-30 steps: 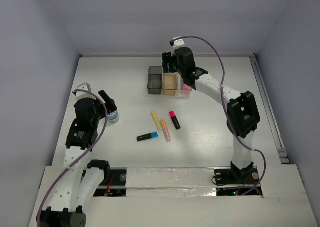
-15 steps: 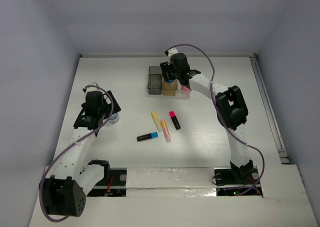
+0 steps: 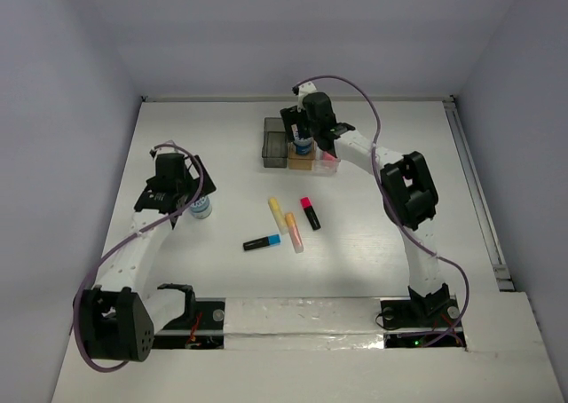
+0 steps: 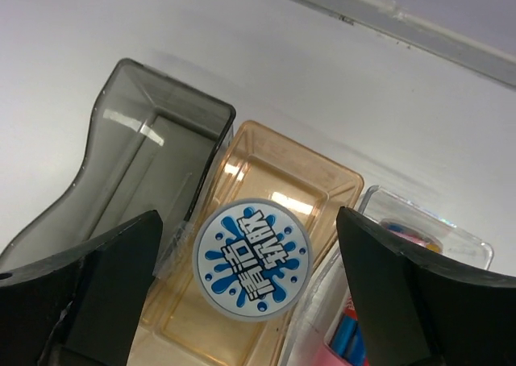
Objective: Sort the stationery into containers
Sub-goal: Place the stationery in the storage box.
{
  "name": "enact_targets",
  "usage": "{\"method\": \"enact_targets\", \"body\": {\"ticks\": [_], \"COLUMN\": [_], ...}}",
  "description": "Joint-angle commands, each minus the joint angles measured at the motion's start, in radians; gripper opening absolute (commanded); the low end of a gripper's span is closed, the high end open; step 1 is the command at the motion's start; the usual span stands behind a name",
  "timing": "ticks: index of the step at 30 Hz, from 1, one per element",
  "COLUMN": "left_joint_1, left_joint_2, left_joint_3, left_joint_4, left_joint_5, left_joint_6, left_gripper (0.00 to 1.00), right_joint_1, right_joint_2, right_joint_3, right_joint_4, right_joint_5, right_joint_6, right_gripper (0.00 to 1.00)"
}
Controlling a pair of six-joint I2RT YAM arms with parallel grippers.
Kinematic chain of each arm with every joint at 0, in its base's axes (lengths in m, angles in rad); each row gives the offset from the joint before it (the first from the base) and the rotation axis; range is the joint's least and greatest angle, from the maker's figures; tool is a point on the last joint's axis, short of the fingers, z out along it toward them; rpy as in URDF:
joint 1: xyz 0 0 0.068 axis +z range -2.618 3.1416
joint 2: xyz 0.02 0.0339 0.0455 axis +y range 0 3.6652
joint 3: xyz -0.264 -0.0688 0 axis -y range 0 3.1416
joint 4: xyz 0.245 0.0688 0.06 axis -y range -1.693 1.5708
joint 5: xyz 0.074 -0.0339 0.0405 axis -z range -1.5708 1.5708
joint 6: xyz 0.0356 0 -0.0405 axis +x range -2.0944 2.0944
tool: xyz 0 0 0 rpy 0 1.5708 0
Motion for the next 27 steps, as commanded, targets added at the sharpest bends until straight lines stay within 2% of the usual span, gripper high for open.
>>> {"method": "enact_targets", "body": {"ticks": [1, 3, 5, 6, 7, 8, 9, 10, 15, 17, 18, 19, 22, 27], "left_joint_1": [0.004, 0.004, 0.004, 0.004, 0.004, 0.004, 0.004, 0.004, 0.004, 0.004, 0.004, 0.004, 0.004, 0.004], "left_joint_2": [0.029, 0.058, 0.083, 0.089, 0.100, 0.104, 0.109, 0.112, 0.153, 0.170, 0.181, 0.190, 0.223, 0.206], "left_joint_3": [0.033, 0.033, 0.036, 0.039, 0.041, 0.044, 0.044, 0.043, 0.059, 0.069, 0.073, 0.082, 0.081, 0.064], "left_joint_4": [0.016, 0.020, 0.023, 0.024, 0.024, 0.024, 0.026, 0.029, 0.030, 0.038, 0.038, 0.036, 0.035, 0.043], "left_joint_5": [-0.012, -0.015, -0.011, -0.009, -0.011, -0.011, -0.011, -0.008, 0.000, 0.000, 0.005, 0.011, -0.005, -0.034], "left_joint_6": [-0.002, 0.001, 0.001, 0.001, 0.001, 0.001, -0.002, -0.002, 0.002, 0.004, 0.007, 0.007, 0.007, 0.001], "left_gripper": [0.96, 0.96, 0.96, 0.96, 0.96, 0.96, 0.96, 0.96, 0.96, 0.96, 0.96, 0.95, 0.94, 0.87], "right_joint_1": [0.007, 0.007, 0.007, 0.007, 0.007, 0.007, 0.007, 0.007, 0.007, 0.007, 0.007, 0.007, 0.016, 0.016], "right_joint_2": [-0.018, -0.044, -0.107, -0.130, -0.180, -0.205, -0.231, -0.259, -0.450, -0.488, -0.511, -0.521, -0.557, -0.615], "right_joint_3": [0.063, 0.026, -0.017, -0.038, -0.082, -0.107, -0.130, -0.180, -0.397, -0.473, -0.491, -0.504, -0.541, -0.601], "right_joint_4": [0.063, 0.075, 0.098, 0.111, 0.118, 0.127, 0.128, 0.130, 0.223, 0.250, 0.251, 0.253, 0.241, 0.230], "right_joint_5": [0.020, 0.012, -0.009, -0.015, -0.031, -0.035, -0.042, -0.052, -0.143, -0.212, -0.222, -0.230, -0.230, -0.220], "right_joint_6": [-0.020, -0.012, 0.003, 0.008, 0.025, 0.050, 0.066, 0.096, 0.218, 0.265, 0.275, 0.281, 0.291, 0.301], "right_gripper": [0.95, 0.94, 0.80, 0.69, 0.32, 0.15, 0.04, 0.00, 0.05, 0.12, 0.17, 0.33, 0.53, 0.56]}}
